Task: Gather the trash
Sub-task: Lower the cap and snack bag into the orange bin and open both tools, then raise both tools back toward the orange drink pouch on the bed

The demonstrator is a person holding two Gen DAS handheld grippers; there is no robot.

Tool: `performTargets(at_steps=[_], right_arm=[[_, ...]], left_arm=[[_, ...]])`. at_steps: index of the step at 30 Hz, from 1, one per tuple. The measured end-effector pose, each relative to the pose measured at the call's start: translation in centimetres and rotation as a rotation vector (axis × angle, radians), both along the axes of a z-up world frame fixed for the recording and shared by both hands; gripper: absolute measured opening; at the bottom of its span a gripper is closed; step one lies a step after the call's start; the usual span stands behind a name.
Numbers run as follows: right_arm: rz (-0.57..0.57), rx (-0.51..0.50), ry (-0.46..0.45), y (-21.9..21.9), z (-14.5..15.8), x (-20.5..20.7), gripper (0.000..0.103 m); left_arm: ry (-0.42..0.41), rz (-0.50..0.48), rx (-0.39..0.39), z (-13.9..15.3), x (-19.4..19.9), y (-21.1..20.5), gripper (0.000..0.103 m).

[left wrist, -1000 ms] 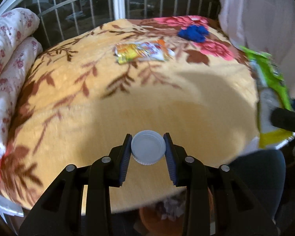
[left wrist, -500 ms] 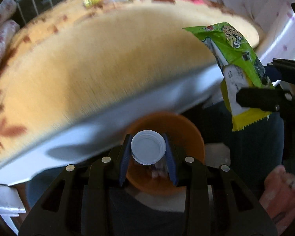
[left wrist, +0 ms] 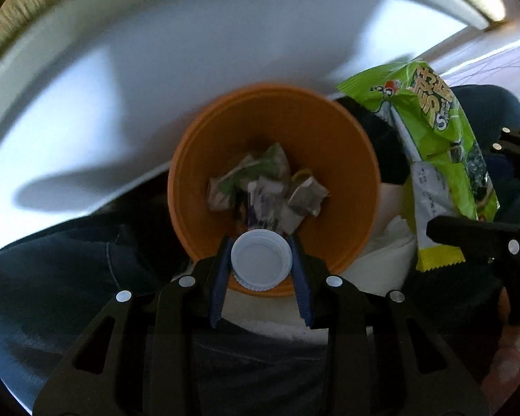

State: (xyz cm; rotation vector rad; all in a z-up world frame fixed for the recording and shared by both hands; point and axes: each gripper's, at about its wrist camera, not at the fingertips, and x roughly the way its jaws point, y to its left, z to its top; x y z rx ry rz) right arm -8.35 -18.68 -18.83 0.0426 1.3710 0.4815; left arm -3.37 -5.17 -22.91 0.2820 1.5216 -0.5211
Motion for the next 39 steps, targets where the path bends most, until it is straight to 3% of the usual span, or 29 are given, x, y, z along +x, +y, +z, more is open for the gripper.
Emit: performTargets(at_steps=[5,9,13,18,22,34,39], right_arm=[[0.002,-0.027,0.048,0.0,-2.0,0.7,0.046],[-0.007,-0.042,0.05,-0.6,-2.3,0.9,0.055],[-0.024,-0.043,0.054,-1.1,-2.3,1.0,0.063],[-0.044,-0.027,0.062,-1.4,-2.1,0.9,0.071],[-0.062,-0.034,0.059,-1.4,-2.0,1.0,0.072],[-0.11,-0.027,0.014,-2.6,-0.6,1.4,0.073],[-0.131,-0.014,-0.04,-3.4,1.4,1.2,0.074]], left_arm=[[0.073,0.014,0.038,-2.4,0.4,0.0,0.032],[0.089,0.027,0.068,-3.5,0.7,0.2,0.035],[0.113,0.051,0.072,-4.3,0.9,0.4,0.07],[0.154,0.067,0.071,-4.9,1.0,0.7,0.071],[0.149,0.074,0.064,-5.0,1.0,0.6,0.071],[0.045,0.031,0.042,-2.0,0.2,0.5,0.071],[-0.075,-0.013,0.002,2.4,-0.8,0.6,0.071]])
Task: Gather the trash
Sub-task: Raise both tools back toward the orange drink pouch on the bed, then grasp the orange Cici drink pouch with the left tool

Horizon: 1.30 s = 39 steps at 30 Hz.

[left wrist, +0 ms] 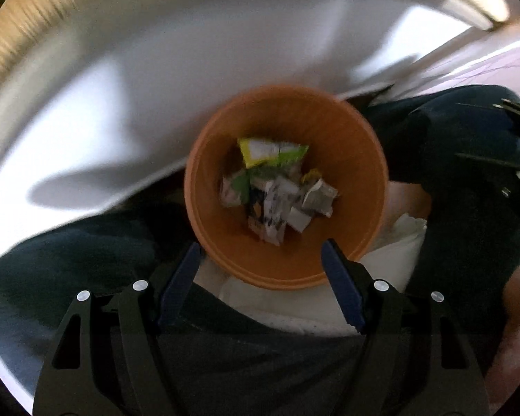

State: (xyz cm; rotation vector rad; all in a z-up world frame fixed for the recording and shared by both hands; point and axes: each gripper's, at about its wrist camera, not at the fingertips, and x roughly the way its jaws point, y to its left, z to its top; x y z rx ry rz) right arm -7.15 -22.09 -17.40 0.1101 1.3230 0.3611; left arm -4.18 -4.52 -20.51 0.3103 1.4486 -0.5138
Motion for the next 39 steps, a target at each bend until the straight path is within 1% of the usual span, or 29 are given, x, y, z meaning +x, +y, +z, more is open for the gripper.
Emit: performTargets(at_steps=[1,4,5,6,7,8,9,10,12,13,15,18,21,25,28,33,34,39], right_arm=[[-0.007,0.004,-0.019,-0.3,0.7,-0.1,0.075],[-0.02,0.01,-0.063,-0.9,2.1,-0.1,0.076],[-0.024,0.014,-0.08,-1.1,2.6,-0.1,0.076],[-0.027,0.018,-0.091,-1.3,3.0,-0.1,0.077],[-0.032,0.025,-0.103,-1.4,3.5,-0.1,0.077],[-0.037,0.035,-0.115,-1.6,3.9,-0.1,0.077],[-0.04,0.042,-0.124,-1.7,4.2,-0.1,0.077],[-0.043,0.047,-0.135,-1.8,4.7,-0.1,0.077],[-0.046,0.048,-0.16,-1.8,5.4,-0.1,0.077],[-0.043,0.048,-0.171,-1.7,5.8,-0.1,0.077],[-0.038,0.05,-0.197,-1.6,6.5,-0.1,0.077],[-0.028,0.048,-0.214,-1.6,7.1,0.0,0.077],[-0.024,0.053,-0.219,-1.4,7.2,0.1,0.077],[-0.039,0.054,-0.227,-1.7,7.4,0.5,0.078],[-0.051,0.06,-0.219,-1.9,7.3,0.8,0.078],[-0.076,0.071,-0.215,-2.7,7.7,1.3,0.078],[-0.081,0.073,-0.215,-2.8,7.8,1.4,0.078],[-0.11,0.09,-0.224,-3.7,8.6,1.7,0.078]], left_arm=[[-0.025,-0.01,-0.015,0.8,-0.2,-0.1,0.071],[-0.13,-0.043,-0.08,5.1,-0.4,0.2,0.072],[-0.174,-0.042,-0.104,6.8,-0.2,0.5,0.077],[-0.21,-0.034,-0.117,8.1,0.1,0.6,0.08],[-0.258,-0.019,-0.132,9.6,0.5,0.9,0.083],[-0.309,-0.008,-0.145,11.1,1.0,1.2,0.083],[-0.343,-0.002,-0.148,12.1,1.5,1.2,0.083],[-0.395,0.01,-0.138,13.4,2.5,1.3,0.083],[-0.455,0.033,-0.107,14.9,3.9,1.3,0.084],[-0.489,0.045,-0.095,15.8,5.2,1.2,0.084],[-0.521,0.064,-0.095,17.0,6.9,1.1,0.084],[-0.569,0.086,-0.091,18.3,10.4,0.7,0.084],[-0.593,0.095,-0.07,18.7,13.7,-0.2,0.084],[-0.595,0.098,-0.078,18.9,18.1,-1.6,0.084],[-0.587,0.087,-0.079,18.4,20.9,-2.8,0.084],[-0.593,0.032,0.003,16.7,25.2,-5.4,0.084],[-0.586,0.019,0.032,16.1,26.3,-6.0,0.084],[-0.581,-0.01,0.112,14.3,29.3,-7.3,0.084]])
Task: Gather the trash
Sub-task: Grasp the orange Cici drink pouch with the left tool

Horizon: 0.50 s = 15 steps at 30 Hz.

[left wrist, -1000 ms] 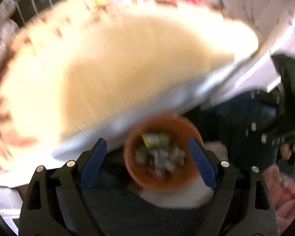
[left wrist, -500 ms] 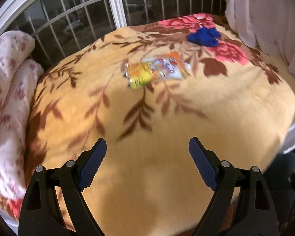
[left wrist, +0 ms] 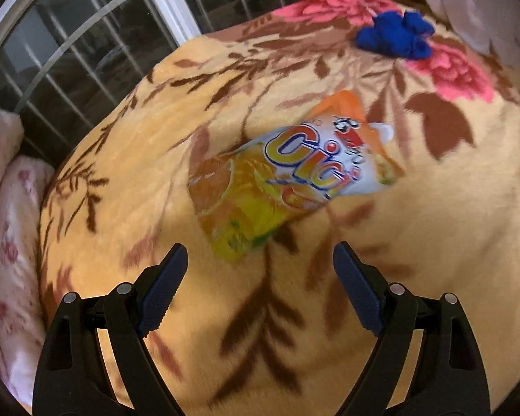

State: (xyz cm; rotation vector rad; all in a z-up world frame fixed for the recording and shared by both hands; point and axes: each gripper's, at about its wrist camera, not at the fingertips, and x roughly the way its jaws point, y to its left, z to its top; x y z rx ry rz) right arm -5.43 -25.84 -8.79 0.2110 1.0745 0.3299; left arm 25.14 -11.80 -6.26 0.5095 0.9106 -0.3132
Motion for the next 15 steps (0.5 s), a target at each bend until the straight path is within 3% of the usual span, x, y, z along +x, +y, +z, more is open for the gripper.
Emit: performTargets(at_steps=[5,12,15], right_arm=[[-0.03,0.01,-0.008,-1.1,0.7,0.4,0.079],[-0.07,0.014,-0.009,-2.6,0.9,0.5,0.079],[-0.089,0.018,-0.011,-3.2,1.0,0.5,0.079]], left_arm=[[-0.02,-0.014,0.074,-1.2,2.2,-1.2,0.084],[-0.009,-0.029,0.075,-1.9,4.7,-2.6,0.087],[0.01,-0.016,0.036,-2.1,5.6,-2.5,0.089]])
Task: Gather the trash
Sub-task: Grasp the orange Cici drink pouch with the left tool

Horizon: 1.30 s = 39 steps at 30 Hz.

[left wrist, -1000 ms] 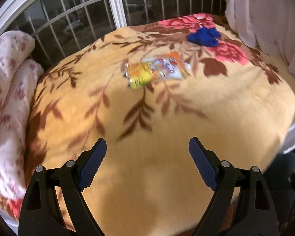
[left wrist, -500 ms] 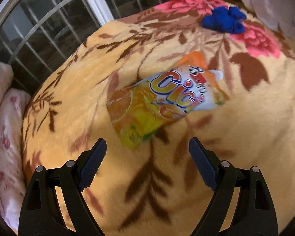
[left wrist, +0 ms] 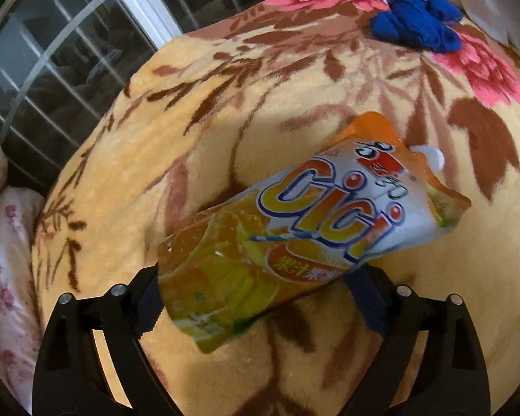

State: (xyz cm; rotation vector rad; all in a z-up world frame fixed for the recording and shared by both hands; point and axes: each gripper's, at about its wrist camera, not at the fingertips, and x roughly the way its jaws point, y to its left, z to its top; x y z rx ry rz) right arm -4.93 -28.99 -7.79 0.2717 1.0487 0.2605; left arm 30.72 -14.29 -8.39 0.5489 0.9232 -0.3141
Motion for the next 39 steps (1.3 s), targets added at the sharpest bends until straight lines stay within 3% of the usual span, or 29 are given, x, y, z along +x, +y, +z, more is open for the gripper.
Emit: performTargets(at_steps=[4,6,8,10,13,20,22,25,29,32,39], right_arm=[[-0.004,-0.003,-0.005,-0.1,0.3,-0.1,0.079],[-0.001,-0.004,-0.008,-0.1,0.3,-0.1,0.079],[0.003,-0.005,-0.012,0.1,0.4,-0.2,0.079],[0.006,-0.006,-0.016,0.2,0.6,-0.2,0.079],[0.01,-0.005,-0.025,0.3,0.8,-0.5,0.079],[-0.006,-0.003,-0.041,-0.3,1.2,-0.9,0.079],[-0.008,0.001,-0.041,-0.4,1.1,-0.9,0.079],[-0.005,0.003,-0.044,-0.4,1.1,-0.9,0.079],[-0.002,0.009,-0.042,-0.4,1.0,-0.9,0.079],[-0.007,0.012,-0.043,-0.5,0.9,-0.9,0.079],[-0.014,0.026,-0.046,-1.0,0.7,-1.0,0.079]], left_arm=[[0.052,0.028,-0.099,0.1,0.7,0.9,0.083],[0.059,0.019,-0.126,0.3,0.4,0.9,0.066],[0.057,0.002,-0.134,0.6,-0.2,0.4,0.043],[0.058,-0.011,-0.137,0.7,-0.8,0.0,0.028],[0.064,-0.011,-0.145,0.8,-1.3,-0.5,0.018],[0.091,-0.015,-0.181,1.3,-1.2,0.2,0.016],[0.068,-0.032,-0.152,1.4,-1.4,-0.1,0.016],[0.062,-0.059,-0.117,1.3,-1.6,-0.6,0.026],[0.028,-0.099,-0.091,1.6,-2.1,-1.2,0.059],[0.012,-0.145,-0.065,1.7,-2.6,-1.9,0.06],[-0.122,-0.192,0.111,1.6,-3.5,-4.5,0.06]])
